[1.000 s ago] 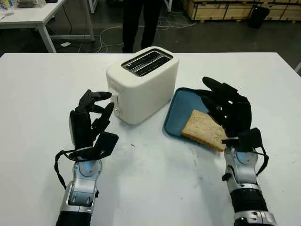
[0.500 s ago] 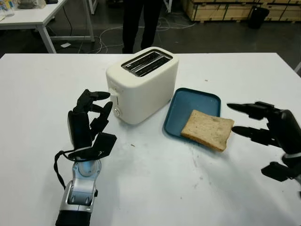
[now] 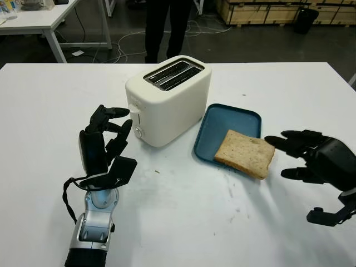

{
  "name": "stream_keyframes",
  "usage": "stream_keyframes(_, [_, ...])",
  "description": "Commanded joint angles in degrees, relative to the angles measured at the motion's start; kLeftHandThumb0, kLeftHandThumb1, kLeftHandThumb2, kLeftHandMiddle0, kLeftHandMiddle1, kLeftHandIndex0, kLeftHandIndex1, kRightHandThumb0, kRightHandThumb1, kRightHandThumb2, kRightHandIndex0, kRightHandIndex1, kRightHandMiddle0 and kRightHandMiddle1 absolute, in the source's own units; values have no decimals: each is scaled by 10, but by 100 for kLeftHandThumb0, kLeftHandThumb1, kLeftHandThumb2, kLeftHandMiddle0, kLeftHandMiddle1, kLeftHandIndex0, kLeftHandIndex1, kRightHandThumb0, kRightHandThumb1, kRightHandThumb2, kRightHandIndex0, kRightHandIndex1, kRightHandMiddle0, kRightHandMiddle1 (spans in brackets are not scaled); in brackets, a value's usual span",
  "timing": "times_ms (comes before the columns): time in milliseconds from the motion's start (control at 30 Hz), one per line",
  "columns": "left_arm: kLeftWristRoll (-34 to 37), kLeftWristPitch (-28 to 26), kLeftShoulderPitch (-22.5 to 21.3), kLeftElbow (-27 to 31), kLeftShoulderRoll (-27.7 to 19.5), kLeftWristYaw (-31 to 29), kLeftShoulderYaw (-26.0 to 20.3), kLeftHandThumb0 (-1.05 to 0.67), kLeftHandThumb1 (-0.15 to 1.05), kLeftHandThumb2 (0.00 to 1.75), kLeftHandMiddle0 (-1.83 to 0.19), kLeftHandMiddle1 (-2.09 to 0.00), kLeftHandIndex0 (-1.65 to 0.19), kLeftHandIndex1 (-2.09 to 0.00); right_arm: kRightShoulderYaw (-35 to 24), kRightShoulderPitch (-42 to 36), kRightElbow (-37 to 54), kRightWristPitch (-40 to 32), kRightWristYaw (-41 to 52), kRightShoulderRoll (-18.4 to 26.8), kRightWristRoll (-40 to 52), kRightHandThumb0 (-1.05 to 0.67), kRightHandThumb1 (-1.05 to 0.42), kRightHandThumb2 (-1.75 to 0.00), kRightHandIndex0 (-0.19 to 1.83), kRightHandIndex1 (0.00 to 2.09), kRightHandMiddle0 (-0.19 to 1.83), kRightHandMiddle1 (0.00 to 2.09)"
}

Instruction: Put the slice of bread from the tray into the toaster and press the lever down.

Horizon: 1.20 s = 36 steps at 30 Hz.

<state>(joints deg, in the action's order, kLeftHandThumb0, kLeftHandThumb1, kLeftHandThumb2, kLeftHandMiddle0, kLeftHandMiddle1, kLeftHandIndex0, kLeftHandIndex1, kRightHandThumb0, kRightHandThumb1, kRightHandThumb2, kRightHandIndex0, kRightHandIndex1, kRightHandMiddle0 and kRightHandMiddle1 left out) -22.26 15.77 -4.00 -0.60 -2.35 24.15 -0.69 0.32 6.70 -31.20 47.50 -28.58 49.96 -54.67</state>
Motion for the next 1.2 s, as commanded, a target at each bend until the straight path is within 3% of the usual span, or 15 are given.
stream_keyframes(0, [1, 13, -1, 2, -5, -5, 2, -46, 92, 24, -62, -148, -61, -102, 22, 11, -17, -16, -26, 5, -11, -54, -70, 0, 61, 5, 39, 0])
stream_keyframes(667, [0, 9, 5, 23, -2, -12, -2, -46, 92, 23, -62, -149, -61, -102, 223, 80, -152, -120, -272, -2, -89, -39, -79, -1, 67, 4, 51, 3])
stream_keyframes(1167, [1, 14, 7, 26, -2, -14, 0, -46, 92, 23, -63, -148, -61, -102, 310, 136, -204, -191, -329, -20, -105, -36, -85, -1, 75, 7, 61, 3])
